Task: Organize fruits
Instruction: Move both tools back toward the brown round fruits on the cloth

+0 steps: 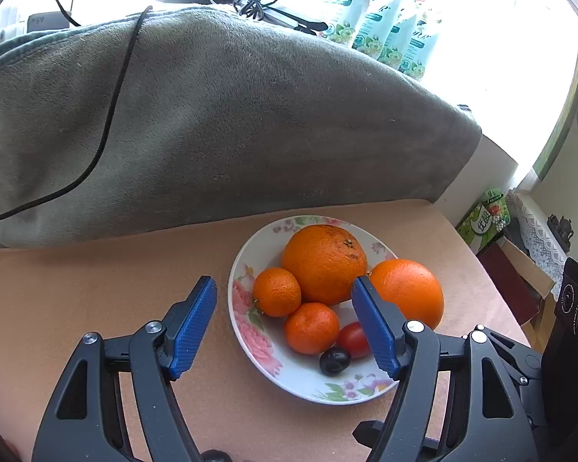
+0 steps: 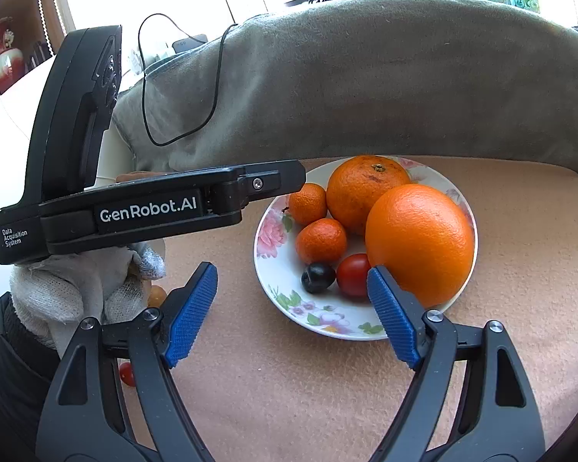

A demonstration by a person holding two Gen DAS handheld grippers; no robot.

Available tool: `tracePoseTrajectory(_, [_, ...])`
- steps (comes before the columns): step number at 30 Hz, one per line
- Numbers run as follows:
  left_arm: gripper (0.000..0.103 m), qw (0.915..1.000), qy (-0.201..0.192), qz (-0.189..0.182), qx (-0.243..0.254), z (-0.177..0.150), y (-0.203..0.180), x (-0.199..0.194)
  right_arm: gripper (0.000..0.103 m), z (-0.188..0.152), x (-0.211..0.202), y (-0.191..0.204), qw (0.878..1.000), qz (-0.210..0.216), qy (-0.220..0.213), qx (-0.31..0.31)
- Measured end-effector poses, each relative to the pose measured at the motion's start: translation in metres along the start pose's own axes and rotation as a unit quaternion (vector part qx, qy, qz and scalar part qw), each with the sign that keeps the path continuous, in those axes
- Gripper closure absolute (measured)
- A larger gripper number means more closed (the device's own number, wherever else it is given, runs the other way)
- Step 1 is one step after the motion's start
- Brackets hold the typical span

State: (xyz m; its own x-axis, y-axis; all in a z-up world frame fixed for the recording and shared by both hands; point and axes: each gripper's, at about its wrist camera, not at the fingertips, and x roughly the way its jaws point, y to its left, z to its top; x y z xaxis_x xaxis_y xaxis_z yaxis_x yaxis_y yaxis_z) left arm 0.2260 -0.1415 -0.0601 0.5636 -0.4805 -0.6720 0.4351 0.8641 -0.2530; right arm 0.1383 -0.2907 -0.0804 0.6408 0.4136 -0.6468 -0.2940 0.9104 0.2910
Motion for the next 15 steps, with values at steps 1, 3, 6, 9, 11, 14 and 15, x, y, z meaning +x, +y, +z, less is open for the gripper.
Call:
tracePoseTrajectory(1, [0.031,1.0,-0.001,0.001,0.001,0.0,-0.001,-0.001,0.02,0.0,0.0,0.0,1.0,0.001,0.001,0.001])
tracePoseTrajectory(3, [0.031,1.0,-0.002,0.003,0.001,0.0,-0.001,-0.004,0.02,0.0,0.0,0.001,1.0,0.003,0.001,0.004])
tracePoseTrajectory(6, [0.028,1.0,-0.004,0.003,0.001,0.0,-0.001,-0.007,0.02,-0.001,-0.002,0.002,1.0,0.004,0.001,0.004])
tracePoseTrajectory(9, [0.026,0.9999,-0.009,0.005,0.002,0.0,-0.002,-0.012,0.02,-0.003,-0.007,0.005,1.0,0.005,0.001,0.0])
tracePoseTrajectory(11, [0.026,0.9999,-0.011,0.005,0.002,-0.001,-0.002,-0.015,0.02,-0.004,-0.01,0.007,1.0,0.004,-0.001,-0.001])
tracePoseTrajectory(14, [0.026,0.9999,-0.014,0.006,0.001,-0.002,-0.003,-0.02,0.02,-0.006,-0.015,0.009,1.0,0.004,-0.004,-0.002])
tracePoseTrajectory(15, [0.026,0.9999,-0.015,0.007,0.001,-0.002,-0.004,-0.022,0.02,-0.007,-0.017,0.01,1.0,0.004,-0.004,-0.003])
